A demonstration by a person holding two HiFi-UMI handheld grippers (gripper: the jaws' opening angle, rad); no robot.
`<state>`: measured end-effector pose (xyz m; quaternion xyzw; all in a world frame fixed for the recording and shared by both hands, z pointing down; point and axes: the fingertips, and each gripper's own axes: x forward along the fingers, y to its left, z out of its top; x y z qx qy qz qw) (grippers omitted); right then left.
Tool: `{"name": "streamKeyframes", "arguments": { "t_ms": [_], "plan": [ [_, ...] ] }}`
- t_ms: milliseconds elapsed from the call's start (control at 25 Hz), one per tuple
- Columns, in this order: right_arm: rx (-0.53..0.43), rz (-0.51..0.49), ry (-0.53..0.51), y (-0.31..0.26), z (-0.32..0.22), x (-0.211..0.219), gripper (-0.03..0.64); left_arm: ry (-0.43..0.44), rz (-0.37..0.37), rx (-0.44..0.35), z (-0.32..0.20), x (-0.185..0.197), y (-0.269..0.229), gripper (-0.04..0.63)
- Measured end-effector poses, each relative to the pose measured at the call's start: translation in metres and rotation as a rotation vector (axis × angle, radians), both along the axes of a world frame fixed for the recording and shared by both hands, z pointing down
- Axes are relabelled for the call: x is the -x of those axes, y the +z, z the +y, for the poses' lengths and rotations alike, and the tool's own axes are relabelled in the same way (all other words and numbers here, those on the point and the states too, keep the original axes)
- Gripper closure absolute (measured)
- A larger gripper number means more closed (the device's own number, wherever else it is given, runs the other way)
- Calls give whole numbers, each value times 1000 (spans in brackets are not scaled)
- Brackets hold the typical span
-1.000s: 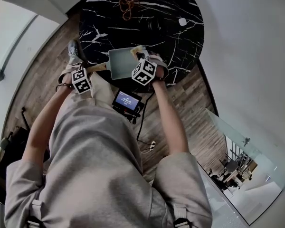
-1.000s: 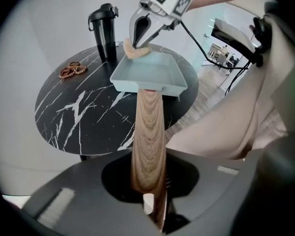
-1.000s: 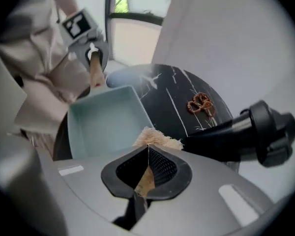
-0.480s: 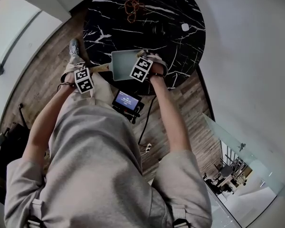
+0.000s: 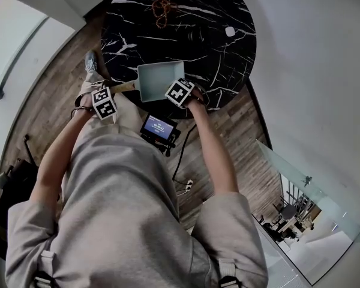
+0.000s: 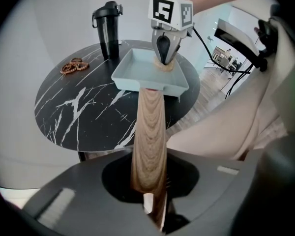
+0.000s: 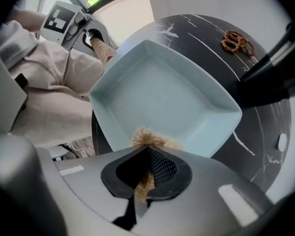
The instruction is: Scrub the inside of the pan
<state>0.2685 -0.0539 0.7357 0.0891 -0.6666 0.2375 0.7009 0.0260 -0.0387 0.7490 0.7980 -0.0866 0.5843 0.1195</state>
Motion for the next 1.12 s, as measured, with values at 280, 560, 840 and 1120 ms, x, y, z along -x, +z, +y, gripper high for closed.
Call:
{"name": "streamKeyframes", "arguments": {
  "t_ms": [280, 560, 840, 1120],
  "plan": [
    [48, -182, 105, 2, 11, 52, 601, -4, -3, -10, 1, 0, 0, 545],
    [164, -301, 114, 5, 26, 113, 600, -1, -5, 6, 2, 0, 1, 546],
    [78, -305, 17, 3, 10, 128, 600, 71, 7, -24, -1, 0, 2, 552],
    [-190, -311, 172, -3, -66, 143, 600, 150, 0, -53, -1, -1, 2, 554]
  ]
}}
